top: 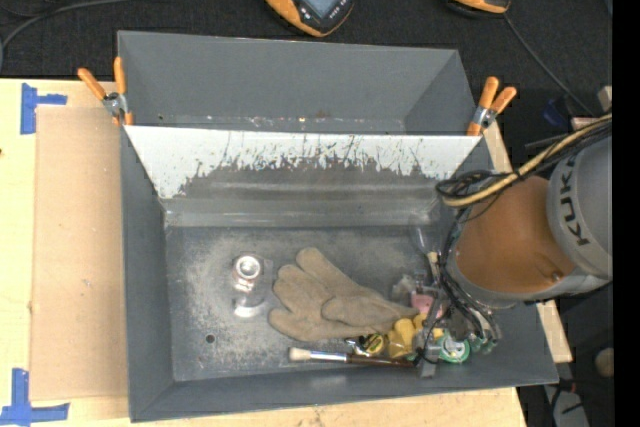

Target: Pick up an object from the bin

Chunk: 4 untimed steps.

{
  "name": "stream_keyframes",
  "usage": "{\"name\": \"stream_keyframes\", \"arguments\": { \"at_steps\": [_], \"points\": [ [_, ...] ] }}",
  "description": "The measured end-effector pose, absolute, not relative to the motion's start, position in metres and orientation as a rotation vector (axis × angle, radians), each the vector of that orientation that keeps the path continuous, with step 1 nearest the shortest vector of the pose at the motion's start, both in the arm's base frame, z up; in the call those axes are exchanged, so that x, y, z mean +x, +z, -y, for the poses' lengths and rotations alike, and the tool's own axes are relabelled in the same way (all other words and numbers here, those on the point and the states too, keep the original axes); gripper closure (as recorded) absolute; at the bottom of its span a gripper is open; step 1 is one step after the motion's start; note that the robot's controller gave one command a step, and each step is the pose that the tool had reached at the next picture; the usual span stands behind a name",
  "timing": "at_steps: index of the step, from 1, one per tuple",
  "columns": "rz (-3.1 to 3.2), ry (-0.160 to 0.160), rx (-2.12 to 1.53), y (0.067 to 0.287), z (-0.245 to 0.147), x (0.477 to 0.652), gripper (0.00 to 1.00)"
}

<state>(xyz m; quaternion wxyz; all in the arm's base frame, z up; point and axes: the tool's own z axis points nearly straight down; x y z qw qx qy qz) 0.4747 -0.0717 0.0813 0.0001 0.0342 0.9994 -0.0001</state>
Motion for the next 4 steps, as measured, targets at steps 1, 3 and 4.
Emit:
{"name": "stream_keyframes", "arguments": {
  "at_steps": [1, 3, 4],
  "points": [
    [-3.134, 0.001, 0.194, 0.078, 0.069, 0.506, 0.00],
    [-3.140, 0.001, 0.198, 0.074, 0.065, 0.480, 1.00],
    [-3.139, 0.003, 0.215, 0.164, 0.053, 0.508, 1.00]
  ]
}}
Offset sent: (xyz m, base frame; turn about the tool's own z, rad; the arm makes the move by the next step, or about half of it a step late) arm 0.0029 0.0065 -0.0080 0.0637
